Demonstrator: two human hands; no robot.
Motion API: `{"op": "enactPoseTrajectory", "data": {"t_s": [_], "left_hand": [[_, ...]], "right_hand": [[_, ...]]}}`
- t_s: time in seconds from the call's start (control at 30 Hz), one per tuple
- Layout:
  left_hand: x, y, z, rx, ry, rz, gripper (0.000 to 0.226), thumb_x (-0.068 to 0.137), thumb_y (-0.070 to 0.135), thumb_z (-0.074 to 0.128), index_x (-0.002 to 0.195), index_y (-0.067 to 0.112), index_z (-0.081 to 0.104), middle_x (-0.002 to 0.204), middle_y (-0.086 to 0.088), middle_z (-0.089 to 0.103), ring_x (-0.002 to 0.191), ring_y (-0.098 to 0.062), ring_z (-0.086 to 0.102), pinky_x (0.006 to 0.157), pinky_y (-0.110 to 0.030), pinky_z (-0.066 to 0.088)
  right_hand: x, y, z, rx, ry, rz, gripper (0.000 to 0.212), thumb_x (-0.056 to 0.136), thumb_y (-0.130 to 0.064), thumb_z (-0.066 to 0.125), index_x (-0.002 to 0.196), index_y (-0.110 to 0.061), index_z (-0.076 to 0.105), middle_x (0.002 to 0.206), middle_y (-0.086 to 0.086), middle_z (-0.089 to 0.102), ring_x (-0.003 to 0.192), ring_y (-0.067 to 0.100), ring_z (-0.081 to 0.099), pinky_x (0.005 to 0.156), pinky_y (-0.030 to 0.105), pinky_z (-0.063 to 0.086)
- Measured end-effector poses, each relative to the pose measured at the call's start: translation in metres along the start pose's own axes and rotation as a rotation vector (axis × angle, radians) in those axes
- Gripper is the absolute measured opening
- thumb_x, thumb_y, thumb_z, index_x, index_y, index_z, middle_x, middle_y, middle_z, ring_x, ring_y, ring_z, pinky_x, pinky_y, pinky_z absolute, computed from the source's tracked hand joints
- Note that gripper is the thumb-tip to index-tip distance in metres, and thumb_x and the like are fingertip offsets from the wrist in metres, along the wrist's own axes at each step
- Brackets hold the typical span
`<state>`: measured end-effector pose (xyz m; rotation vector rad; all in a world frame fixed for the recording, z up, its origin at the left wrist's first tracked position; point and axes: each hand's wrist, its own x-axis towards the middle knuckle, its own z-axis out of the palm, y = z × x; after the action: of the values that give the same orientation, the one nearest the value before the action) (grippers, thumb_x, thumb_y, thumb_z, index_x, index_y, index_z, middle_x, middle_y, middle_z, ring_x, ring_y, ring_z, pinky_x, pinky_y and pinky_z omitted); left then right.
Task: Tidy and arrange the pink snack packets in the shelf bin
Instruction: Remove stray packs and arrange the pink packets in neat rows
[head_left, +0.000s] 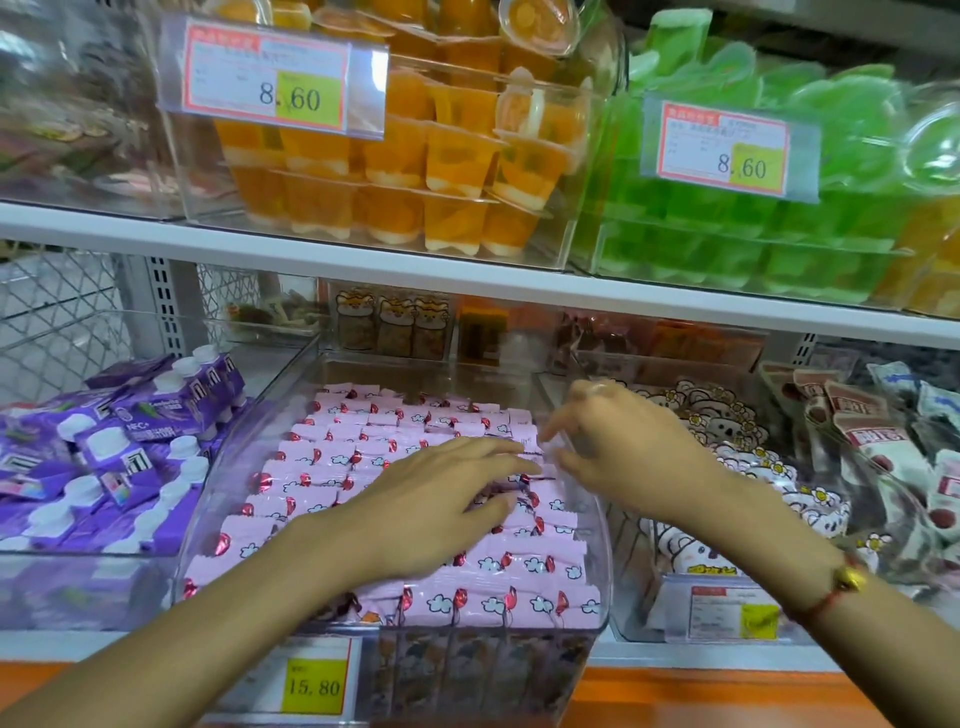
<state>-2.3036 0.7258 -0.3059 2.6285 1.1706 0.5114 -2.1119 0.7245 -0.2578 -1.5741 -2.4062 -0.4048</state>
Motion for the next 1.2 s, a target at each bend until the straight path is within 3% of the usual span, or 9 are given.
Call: {"op": "enactPoseTrajectory", "data": {"t_s": [0.1, 0.2, 0.37, 0.5, 0.6, 0.67, 0.83, 1.07, 1.2], "left_hand": [[0.005, 0.002, 0.001, 0.054, -0.104, 0.049, 0.042, 0.101, 0.047, 0.027, 0.143, 0.044, 0.031, 0.151, 0.023, 0.024, 0.136, 0.001, 0.021, 0.109, -0.027, 0.025], [0.012, 0.000, 0.002, 0.174, -0.183, 0.044, 0.044, 0.101, 0.047, 0.023, 0.144, 0.041, 0.031, 0.152, 0.019, 0.029, 0.137, -0.004, 0.023, 0.112, -0.033, 0.024], [0.022, 0.005, -0.004, 0.185, -0.211, 0.037, 0.042, 0.101, 0.044, 0.026, 0.138, 0.039, 0.044, 0.148, 0.018, 0.038, 0.133, -0.009, 0.030, 0.109, -0.039, 0.029], [0.013, 0.003, 0.000, 0.094, -0.119, 0.013, 0.039, 0.101, 0.044, 0.028, 0.138, 0.042, 0.042, 0.147, 0.021, 0.037, 0.132, -0.004, 0.031, 0.108, -0.033, 0.029], [0.005, 0.001, 0.001, 0.064, -0.078, -0.012, 0.042, 0.100, 0.051, 0.027, 0.140, 0.044, 0.039, 0.148, 0.020, 0.034, 0.134, -0.003, 0.028, 0.108, -0.028, 0.024], [0.004, -0.001, 0.000, 0.117, -0.093, -0.014, 0.043, 0.100, 0.052, 0.024, 0.141, 0.045, 0.036, 0.151, 0.019, 0.030, 0.136, -0.004, 0.024, 0.108, -0.027, 0.019], [0.002, -0.004, -0.004, 0.200, -0.151, 0.006, 0.046, 0.100, 0.052, 0.021, 0.144, 0.045, 0.028, 0.152, 0.016, 0.027, 0.136, -0.007, 0.023, 0.108, -0.028, 0.019], [0.002, -0.008, -0.002, 0.118, -0.169, -0.005, 0.043, 0.101, 0.049, 0.023, 0.142, 0.045, 0.032, 0.147, 0.018, 0.033, 0.131, -0.005, 0.027, 0.106, -0.028, 0.025], [0.004, -0.009, -0.001, 0.127, -0.183, 0.002, 0.042, 0.101, 0.048, 0.022, 0.142, 0.045, 0.032, 0.147, 0.018, 0.034, 0.131, -0.006, 0.026, 0.106, -0.028, 0.024]], "right_hand": [[-0.022, 0.006, 0.008, 0.160, 0.067, 0.118, 0.024, 0.091, -0.037, 0.053, 0.112, -0.032, 0.064, 0.083, -0.016, 0.051, 0.071, 0.003, 0.049, 0.063, 0.023, 0.033], [-0.030, 0.010, 0.010, 0.304, 0.023, 0.135, 0.027, 0.092, -0.039, 0.052, 0.114, -0.030, 0.065, 0.073, -0.017, 0.056, 0.061, -0.003, 0.049, 0.057, 0.016, 0.034], [-0.011, 0.014, 0.003, 0.269, 0.000, 0.118, 0.019, 0.090, -0.039, 0.055, 0.097, -0.030, 0.070, 0.077, -0.013, 0.063, 0.067, 0.006, 0.054, 0.061, 0.025, 0.041], [0.024, 0.016, 0.003, 0.137, -0.086, 0.115, 0.014, 0.086, -0.032, 0.063, 0.097, -0.029, 0.071, 0.066, -0.016, 0.050, 0.071, 0.011, 0.053, 0.056, 0.021, 0.033], [0.047, 0.012, 0.007, -0.005, -0.174, 0.077, 0.017, 0.083, -0.028, 0.066, 0.099, -0.028, 0.071, 0.091, -0.006, 0.063, 0.090, 0.018, 0.058, 0.070, 0.024, 0.036], [0.059, 0.008, 0.012, -0.074, -0.248, 0.051, 0.020, 0.083, -0.029, 0.069, 0.102, -0.025, 0.071, 0.103, -0.003, 0.067, 0.094, 0.019, 0.060, 0.067, 0.023, 0.036], [0.072, 0.001, 0.020, -0.088, -0.447, 0.055, 0.031, 0.079, -0.033, 0.074, 0.105, -0.017, 0.067, 0.102, -0.001, 0.067, 0.090, 0.018, 0.059, 0.064, 0.025, 0.041], [0.063, 0.008, 0.013, 0.046, -0.382, 0.036, 0.011, 0.087, -0.026, 0.064, 0.093, -0.022, 0.072, 0.095, -0.007, 0.069, 0.086, 0.012, 0.060, 0.071, 0.023, 0.044], [0.041, 0.008, 0.012, 0.087, -0.145, -0.016, 0.008, 0.092, -0.023, 0.053, 0.085, -0.021, 0.057, 0.069, -0.010, 0.054, 0.069, 0.016, 0.053, 0.051, 0.021, 0.030]]}}
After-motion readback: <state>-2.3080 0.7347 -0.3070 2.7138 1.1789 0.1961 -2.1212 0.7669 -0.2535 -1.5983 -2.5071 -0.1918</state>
